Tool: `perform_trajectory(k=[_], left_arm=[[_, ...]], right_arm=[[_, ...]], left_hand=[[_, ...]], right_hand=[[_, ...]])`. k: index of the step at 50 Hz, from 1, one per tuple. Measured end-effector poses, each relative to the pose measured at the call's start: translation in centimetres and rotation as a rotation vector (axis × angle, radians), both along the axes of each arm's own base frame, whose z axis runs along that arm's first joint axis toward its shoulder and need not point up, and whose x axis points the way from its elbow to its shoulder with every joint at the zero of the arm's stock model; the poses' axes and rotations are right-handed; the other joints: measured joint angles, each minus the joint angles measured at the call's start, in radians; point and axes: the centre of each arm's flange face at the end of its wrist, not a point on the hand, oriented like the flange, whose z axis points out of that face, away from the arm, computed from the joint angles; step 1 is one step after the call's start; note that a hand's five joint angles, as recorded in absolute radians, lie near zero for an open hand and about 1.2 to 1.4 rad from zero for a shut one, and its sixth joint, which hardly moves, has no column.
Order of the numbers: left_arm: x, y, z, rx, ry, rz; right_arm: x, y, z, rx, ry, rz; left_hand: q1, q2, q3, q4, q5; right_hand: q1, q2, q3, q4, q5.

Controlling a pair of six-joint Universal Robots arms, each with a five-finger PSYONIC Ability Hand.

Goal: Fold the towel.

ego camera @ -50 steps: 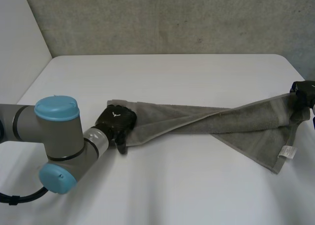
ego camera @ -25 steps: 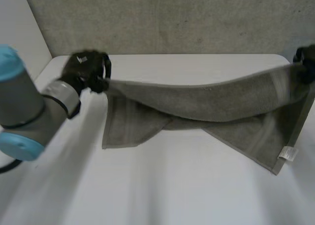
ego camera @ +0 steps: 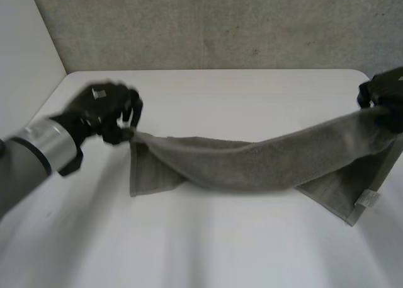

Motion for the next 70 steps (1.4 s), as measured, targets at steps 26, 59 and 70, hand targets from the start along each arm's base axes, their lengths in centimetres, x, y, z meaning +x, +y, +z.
perform_trajectory(k=[26,59,70], left_arm=[[0.1,-1.0,-9.6,0.077,-0.116,-0.004],[-2.1,-2.2,-11.5,0.049,-0.159,-0.08],[-3.7,-10.6,-2.5,-0.314,-0.063,0.035]], right_arm=[[-0.2,-1.1,-7.1,0.084,-0.016,-0.004],[0.5,-1.8,-8.3,0.067,-0.012,0.028],[4.6,-6.9,-2.2,-0.504,-0.02,0.144]], left_hand=[[-0.469,-0.472,-0.49,-0.463,-0.479],[0.0,-0.001,-0.003,0.001,0.0],[0.0,0.001,0.0,0.001,0.0]], right_hand=[[0.0,0.0,0.0,0.0,0.0],[0.0,0.0,0.0,0.0,0.0],[0.0,0.005,0.0,0.0,0.0]])
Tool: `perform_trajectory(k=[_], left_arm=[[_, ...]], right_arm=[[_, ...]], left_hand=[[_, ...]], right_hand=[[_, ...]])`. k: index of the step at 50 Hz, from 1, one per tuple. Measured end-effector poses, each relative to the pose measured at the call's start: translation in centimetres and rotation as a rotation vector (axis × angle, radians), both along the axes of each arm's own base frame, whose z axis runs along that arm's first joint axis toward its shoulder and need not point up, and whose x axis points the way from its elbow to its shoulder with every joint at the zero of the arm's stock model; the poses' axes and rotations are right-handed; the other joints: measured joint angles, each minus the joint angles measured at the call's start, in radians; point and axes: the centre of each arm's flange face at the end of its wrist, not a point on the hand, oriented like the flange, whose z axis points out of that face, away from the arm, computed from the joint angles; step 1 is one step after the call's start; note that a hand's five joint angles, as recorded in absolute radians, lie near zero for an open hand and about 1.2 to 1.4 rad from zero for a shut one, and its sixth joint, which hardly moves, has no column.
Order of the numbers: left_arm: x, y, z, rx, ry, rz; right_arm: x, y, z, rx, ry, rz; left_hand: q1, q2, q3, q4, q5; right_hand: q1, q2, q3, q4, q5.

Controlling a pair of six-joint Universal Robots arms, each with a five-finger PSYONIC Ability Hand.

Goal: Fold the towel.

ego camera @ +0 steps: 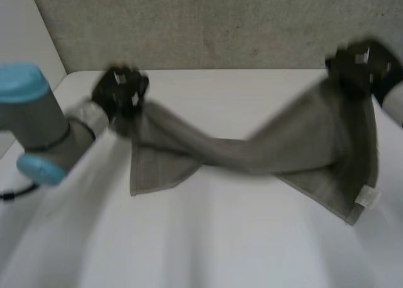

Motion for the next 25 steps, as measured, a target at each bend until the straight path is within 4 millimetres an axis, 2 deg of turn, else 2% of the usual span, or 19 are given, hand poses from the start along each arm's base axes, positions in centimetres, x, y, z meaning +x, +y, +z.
perform_trajectory(k=[2,3,5,6,7,9,12,14,16,19,25], left_arm=[[-0.2,-1.8,3.9,-0.143,0.058,0.036],[-0.3,-2.1,4.9,-0.181,0.076,0.045],[-0.4,-3.2,9.3,-0.337,0.166,0.071],[-0.4,-3.5,11.4,-0.406,0.214,0.079],[-0.3,-3.5,12.5,-0.442,0.242,0.081],[-0.1,-3.5,16.6,-0.569,0.357,0.076],[0.3,-3.0,20.1,-0.666,0.468,0.053],[0.7,-2.7,21.7,-0.703,0.529,0.035],[1.2,-2.6,22.2,-0.705,0.562,0.026],[1.9,-2.9,21.4,-0.665,0.565,0.033],[3.8,-3.6,15.1,-0.475,0.479,0.077]], right_arm=[[0.9,-1.2,3.0,-0.202,-0.045,0.022],[1.1,-1.5,4.0,-0.264,-0.063,0.028],[1.7,-2.1,7.7,-0.474,-0.151,0.051],[1.7,-2.2,9.4,-0.556,-0.2,0.06],[1.7,-2.2,10.3,-0.596,-0.228,0.066],[1.4,-2.0,13.4,-0.716,-0.348,0.094],[0.8,-1.6,15.9,-0.776,-0.468,0.131],[0.3,-1.5,17.0,-0.771,-0.532,0.16],[0.1,-1.6,17.3,-0.726,-0.556,0.189],[0.4,-2.0,16.5,-0.632,-0.535,0.228],[1.8,-2.5,12.0,-0.38,-0.413,0.339]], left_hand=[[0.0,0.001,0.001,0.0,0.0],[0.0,0.001,0.001,0.0,0.0],[0.0,0.003,0.001,0.0,0.0],[0.0,0.003,0.001,0.0,0.0],[0.0,0.003,0.001,0.0,0.0],[0.0,0.003,0.001,0.0,0.0],[0.0,0.003,0.002,0.0,0.004],[0.0,0.003,0.002,0.0,0.005],[0.0,0.003,0.002,0.0,0.005],[0.0,0.003,0.002,0.0,0.005],[0.0,0.003,0.002,0.0,0.005]], right_hand=[[0.0,0.0,0.0,0.0,-0.001],[0.0,0.0,0.0,0.0,-0.001],[0.0,0.0,0.0,0.0,-0.001],[0.0,0.0,0.0,0.0,-0.001],[0.0,0.0,0.0,0.0,-0.001],[0.0,0.0,0.0,0.0,-0.001],[0.0,0.0,0.0,0.0,-0.001],[0.0,0.0,0.0,0.0,-0.001],[0.0,0.0,0.0,0.0,-0.001],[0.0,0.0,0.0,0.0,-0.001],[0.0,0.0,0.0,0.0,-0.001]])
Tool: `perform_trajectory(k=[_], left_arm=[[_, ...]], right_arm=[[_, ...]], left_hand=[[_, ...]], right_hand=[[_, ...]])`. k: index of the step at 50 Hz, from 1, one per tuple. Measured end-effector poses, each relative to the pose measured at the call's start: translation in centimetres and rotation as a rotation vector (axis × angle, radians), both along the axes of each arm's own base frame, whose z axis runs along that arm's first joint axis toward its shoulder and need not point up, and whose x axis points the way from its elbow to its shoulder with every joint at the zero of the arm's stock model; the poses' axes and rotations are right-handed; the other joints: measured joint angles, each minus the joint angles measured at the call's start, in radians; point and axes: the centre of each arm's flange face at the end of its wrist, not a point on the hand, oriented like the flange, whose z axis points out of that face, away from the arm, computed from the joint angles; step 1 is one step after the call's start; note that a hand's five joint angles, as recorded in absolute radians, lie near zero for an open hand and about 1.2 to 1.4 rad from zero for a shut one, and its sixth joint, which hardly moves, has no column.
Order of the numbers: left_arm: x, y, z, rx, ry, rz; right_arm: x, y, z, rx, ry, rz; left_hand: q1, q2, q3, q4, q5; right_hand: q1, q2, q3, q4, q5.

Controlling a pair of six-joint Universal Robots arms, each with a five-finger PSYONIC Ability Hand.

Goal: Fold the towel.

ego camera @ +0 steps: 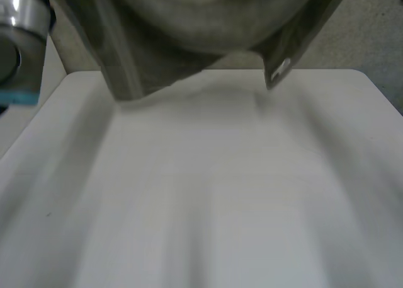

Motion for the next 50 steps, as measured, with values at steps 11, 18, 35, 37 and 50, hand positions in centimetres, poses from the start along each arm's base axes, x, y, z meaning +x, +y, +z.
perform_trajectory(k=[11,18,35,37,50], left_arm=[[3.5,3.8,-15.1,0.367,-0.179,-0.069],[3.5,7.7,-20.5,0.523,-0.266,-0.157],[5.6,11.0,-15.9,0.522,-0.276,-0.113],[5.9,11.4,-14.7,0.501,-0.263,-0.107],[7.3,14.7,-8.8,0.433,-0.123,-0.189]], right_arm=[[1.1,1.6,-13.1,0.336,0.239,0.15],[-0.9,2.7,-18.5,0.464,0.331,0.083],[-5.5,6.9,-15.6,0.896,0.319,-0.076],[-5.7,7.8,-14.4,0.929,0.311,-0.087],[-8.0,11.4,-7.8,0.924,0.255,-0.181]], left_hand=[[0.001,0.0,0.002,0.0,0.0],[0.001,0.001,0.003,0.0,0.0],[0.001,0.001,0.003,0.0,0.0],[0.001,0.001,0.003,0.0,0.0],[0.003,0.001,0.003,0.0,0.002]], right_hand=[[0.0,0.0,0.002,0.0,0.0],[0.0,0.0,0.002,0.0,0.0],[0.0,0.0,0.002,0.0,0.0],[0.0,0.0,0.002,0.0,0.0],[0.0,0.0,0.002,0.0,0.0]])
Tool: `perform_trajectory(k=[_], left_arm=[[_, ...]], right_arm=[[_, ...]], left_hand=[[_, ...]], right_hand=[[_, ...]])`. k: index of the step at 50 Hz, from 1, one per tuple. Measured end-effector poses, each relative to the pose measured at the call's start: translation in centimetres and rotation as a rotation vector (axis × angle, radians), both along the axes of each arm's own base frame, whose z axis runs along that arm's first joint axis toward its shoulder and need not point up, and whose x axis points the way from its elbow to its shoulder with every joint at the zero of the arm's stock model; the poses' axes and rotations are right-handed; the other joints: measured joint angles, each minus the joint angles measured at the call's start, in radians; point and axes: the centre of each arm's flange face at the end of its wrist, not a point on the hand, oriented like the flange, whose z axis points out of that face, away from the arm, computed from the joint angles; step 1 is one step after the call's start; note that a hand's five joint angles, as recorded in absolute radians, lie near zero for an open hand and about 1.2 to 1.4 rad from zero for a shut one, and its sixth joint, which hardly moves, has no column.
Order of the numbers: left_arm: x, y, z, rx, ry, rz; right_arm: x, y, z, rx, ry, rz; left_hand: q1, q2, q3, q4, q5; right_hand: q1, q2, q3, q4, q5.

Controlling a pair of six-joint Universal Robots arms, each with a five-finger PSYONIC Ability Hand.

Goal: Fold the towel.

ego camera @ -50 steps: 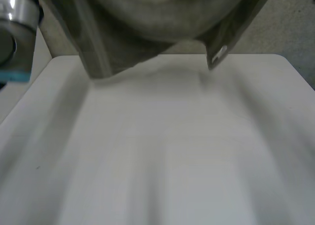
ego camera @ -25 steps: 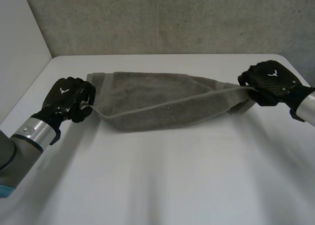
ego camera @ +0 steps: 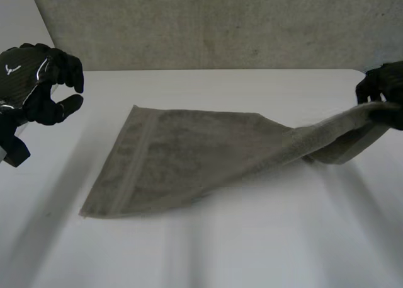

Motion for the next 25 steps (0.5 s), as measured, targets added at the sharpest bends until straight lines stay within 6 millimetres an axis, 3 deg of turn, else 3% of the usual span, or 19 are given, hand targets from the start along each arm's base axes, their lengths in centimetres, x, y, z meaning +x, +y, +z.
perform_trajectory(k=[4,9,14,17,25], left_arm=[[0.0,0.1,-0.6,0.026,0.012,-0.018],[0.0,-1.4,-4.1,0.132,0.002,-0.03],[-0.3,-2.3,-7.9,0.246,-0.031,-0.058],[-0.9,-2.0,-10.0,0.306,-0.061,-0.089],[-3.7,0.8,-13.8,0.43,-0.148,-0.211]], right_arm=[[-0.5,-0.2,0.4,-0.009,0.004,-0.016],[-0.9,-1.1,-1.4,0.054,-0.009,-0.018],[-1.1,-2.0,-3.7,0.121,-0.021,-0.018],[-1.3,-2.6,-4.9,0.144,-0.037,-0.03],[-2.6,-5.2,-7.4,0.18,-0.177,-0.163]], left_hand=[[0.0,0.0,0.0,0.0,0.0],[-0.015,-0.015,-0.021,-0.015,-0.014],[-0.491,-0.488,-0.512,-0.498,-0.498],[-0.674,-0.673,-0.699,-0.672,-0.689],[-0.716,-0.72,-0.741,-0.708,-0.745]], right_hand=[[0.0,0.0,0.0,0.0,0.0],[0.0,0.0,0.0,0.0,0.0],[0.0,0.0,0.0,0.0,0.0],[0.0,0.0,0.0,0.0,0.0],[0.0,0.0,0.0,0.0,0.0]])
